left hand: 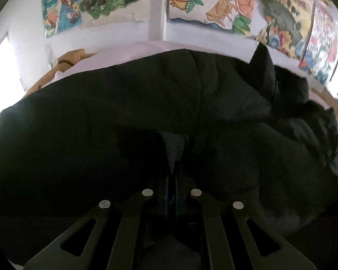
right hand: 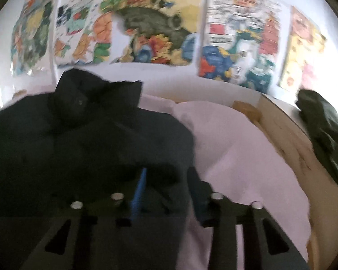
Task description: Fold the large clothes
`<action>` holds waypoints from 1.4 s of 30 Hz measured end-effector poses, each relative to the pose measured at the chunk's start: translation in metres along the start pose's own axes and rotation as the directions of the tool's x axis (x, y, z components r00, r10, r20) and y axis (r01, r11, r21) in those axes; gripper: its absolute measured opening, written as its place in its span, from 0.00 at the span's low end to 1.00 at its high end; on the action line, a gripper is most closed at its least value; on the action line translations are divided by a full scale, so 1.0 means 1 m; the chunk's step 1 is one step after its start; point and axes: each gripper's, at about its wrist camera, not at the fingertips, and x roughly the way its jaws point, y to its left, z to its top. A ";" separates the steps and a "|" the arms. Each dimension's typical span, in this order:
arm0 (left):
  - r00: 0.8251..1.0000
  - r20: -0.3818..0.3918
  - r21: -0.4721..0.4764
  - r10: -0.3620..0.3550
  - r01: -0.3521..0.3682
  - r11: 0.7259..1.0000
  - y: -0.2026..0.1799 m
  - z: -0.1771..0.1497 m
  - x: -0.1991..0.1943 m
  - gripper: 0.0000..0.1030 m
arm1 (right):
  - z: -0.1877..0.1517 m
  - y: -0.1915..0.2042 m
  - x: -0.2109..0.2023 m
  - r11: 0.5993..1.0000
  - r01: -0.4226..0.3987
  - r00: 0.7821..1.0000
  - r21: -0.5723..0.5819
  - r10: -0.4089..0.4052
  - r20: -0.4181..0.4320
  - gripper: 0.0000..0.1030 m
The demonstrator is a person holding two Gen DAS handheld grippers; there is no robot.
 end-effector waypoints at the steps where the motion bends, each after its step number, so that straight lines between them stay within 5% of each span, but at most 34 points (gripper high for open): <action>1: 1.000 -0.004 0.009 0.010 -0.010 1.000 -0.001 -0.002 0.003 0.03 | 0.000 0.001 0.007 1.000 -0.002 1.000 -0.012 0.002 -0.016 0.24; 11: 0.999 -0.029 0.022 0.032 -0.032 0.999 -0.003 -0.013 0.027 0.05 | -0.030 0.016 0.086 0.996 -0.027 0.980 -0.082 0.010 -0.200 0.22; 18: 0.997 0.004 -0.070 -0.081 0.081 0.994 0.016 -0.011 0.016 0.08 | -0.030 0.012 0.053 0.999 -0.021 0.995 -0.037 0.017 -0.097 0.23; 20: 0.994 0.003 -0.089 -0.107 0.107 0.990 0.022 -0.011 0.008 0.11 | -0.027 0.011 0.037 0.999 -0.048 0.995 -0.022 0.046 -0.086 0.38; 22: 0.991 0.003 -0.092 -0.131 0.131 0.987 0.025 -0.011 -0.003 0.19 | -0.021 0.014 0.018 0.997 -0.071 0.995 -0.025 0.069 -0.076 0.60; 23: 0.989 0.007 -0.089 -0.149 0.149 0.985 0.028 -0.011 -0.010 0.32 | -0.018 0.017 0.007 0.996 -0.079 0.994 -0.035 0.076 -0.076 0.68; 24: 0.986 0.019 -0.088 -0.167 0.168 0.982 0.030 -0.012 -0.018 0.48 | -0.011 0.023 -0.006 0.994 -0.097 0.992 -0.054 0.092 -0.086 0.68; 26: 0.982 0.058 -0.090 -0.178 0.183 0.979 0.037 -0.015 -0.038 0.65 | 0.000 0.034 -0.022 0.989 -0.117 0.988 -0.088 0.107 -0.112 0.69; 29: 0.975 0.102 -0.112 -0.195 0.206 0.972 0.057 -0.028 -0.075 0.70 | 0.020 0.062 -0.051 0.977 -0.146 0.983 -0.159 0.125 -0.132 0.77; 34: 0.989 0.083 -0.212 -0.125 0.140 0.967 0.108 -0.063 -0.119 0.78 | 0.029 0.127 -0.077 0.950 -0.207 0.977 -0.233 0.189 -0.097 0.84; 39: 0.997 0.059 -0.367 -0.043 0.062 0.928 0.162 -0.105 -0.148 0.82 | 0.011 0.213 -0.064 0.927 -0.309 0.949 -0.212 0.288 -0.124 0.85; 42: 0.995 0.101 -0.485 -0.020 0.067 0.872 0.192 -0.128 -0.158 0.82 | 0.008 0.262 -0.047 0.912 -0.361 0.930 -0.196 0.339 -0.139 0.85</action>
